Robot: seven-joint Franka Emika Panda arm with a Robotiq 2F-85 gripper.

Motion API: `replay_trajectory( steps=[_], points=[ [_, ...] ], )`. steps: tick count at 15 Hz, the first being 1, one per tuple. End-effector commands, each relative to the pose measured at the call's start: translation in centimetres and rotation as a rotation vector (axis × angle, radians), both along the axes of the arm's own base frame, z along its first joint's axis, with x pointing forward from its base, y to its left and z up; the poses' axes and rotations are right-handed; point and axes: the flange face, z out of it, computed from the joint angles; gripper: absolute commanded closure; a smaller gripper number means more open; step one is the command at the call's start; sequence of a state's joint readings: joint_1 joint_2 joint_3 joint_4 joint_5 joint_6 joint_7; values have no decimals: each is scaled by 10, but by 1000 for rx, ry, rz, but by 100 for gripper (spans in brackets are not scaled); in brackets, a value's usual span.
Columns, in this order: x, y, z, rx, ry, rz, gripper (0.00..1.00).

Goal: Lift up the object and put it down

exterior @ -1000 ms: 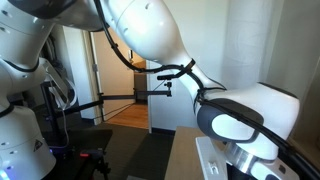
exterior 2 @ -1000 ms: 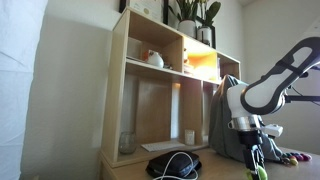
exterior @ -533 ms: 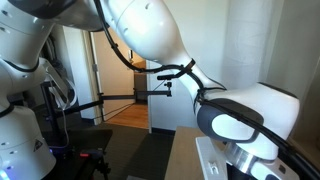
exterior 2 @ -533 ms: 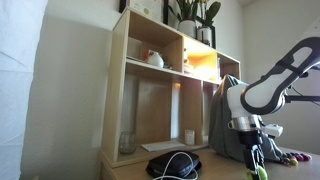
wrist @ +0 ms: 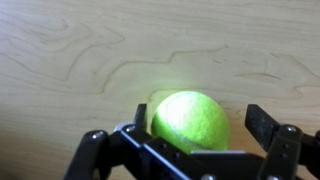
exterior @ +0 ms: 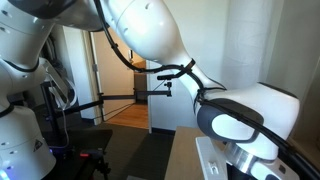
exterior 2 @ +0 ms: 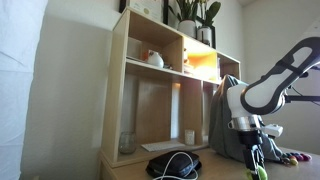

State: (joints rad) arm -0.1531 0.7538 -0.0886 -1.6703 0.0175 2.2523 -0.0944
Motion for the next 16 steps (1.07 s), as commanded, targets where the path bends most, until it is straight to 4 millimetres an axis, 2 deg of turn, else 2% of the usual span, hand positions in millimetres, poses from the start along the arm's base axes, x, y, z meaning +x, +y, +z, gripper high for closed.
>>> replay_trajectory(
  steps=[1, 8, 9, 10, 14, 16],
  points=[
    [0, 0, 0, 0, 1, 0, 0],
    [0, 0, -1, 1, 3, -1, 0],
    [0, 0, -1, 2, 1, -2, 25],
    [0, 1, -1, 2, -2, -2, 26],
    [0, 2, 0, -2, -7, 0, 57],
    [-2, 2, 1, -6, -13, 6, 60]
  ],
)
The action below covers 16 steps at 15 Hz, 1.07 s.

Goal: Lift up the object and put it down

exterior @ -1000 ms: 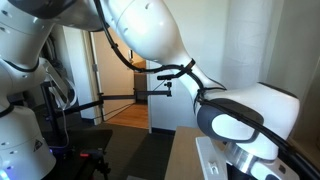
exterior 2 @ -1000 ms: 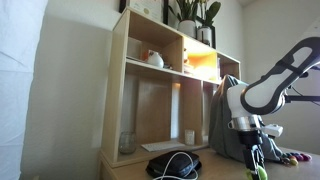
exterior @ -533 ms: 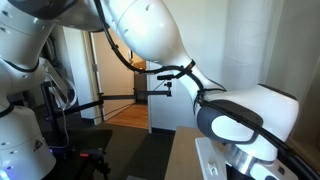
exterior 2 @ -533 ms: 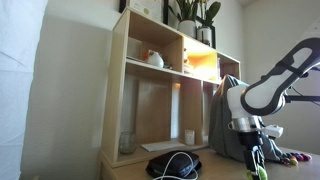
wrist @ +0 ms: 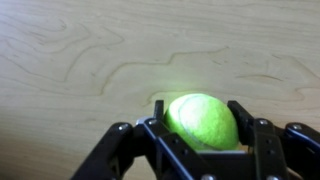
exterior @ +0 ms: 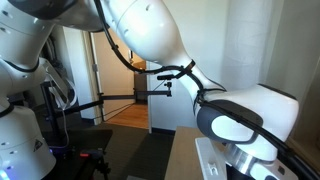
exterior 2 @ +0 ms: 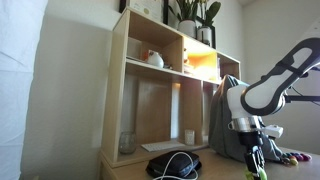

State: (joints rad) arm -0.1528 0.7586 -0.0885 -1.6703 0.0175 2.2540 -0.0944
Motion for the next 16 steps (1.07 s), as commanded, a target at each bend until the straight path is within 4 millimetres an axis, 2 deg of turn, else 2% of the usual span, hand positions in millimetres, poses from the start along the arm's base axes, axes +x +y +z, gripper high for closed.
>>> replay_trajectory(
  steps=[1, 9, 16],
  points=[
    [-4, 3, 5, -13, -24, 13, 62],
    [-25, 15, 18, -61, -138, 59, 63],
    [-52, 20, 44, -65, -257, 79, 63]
  ],
)
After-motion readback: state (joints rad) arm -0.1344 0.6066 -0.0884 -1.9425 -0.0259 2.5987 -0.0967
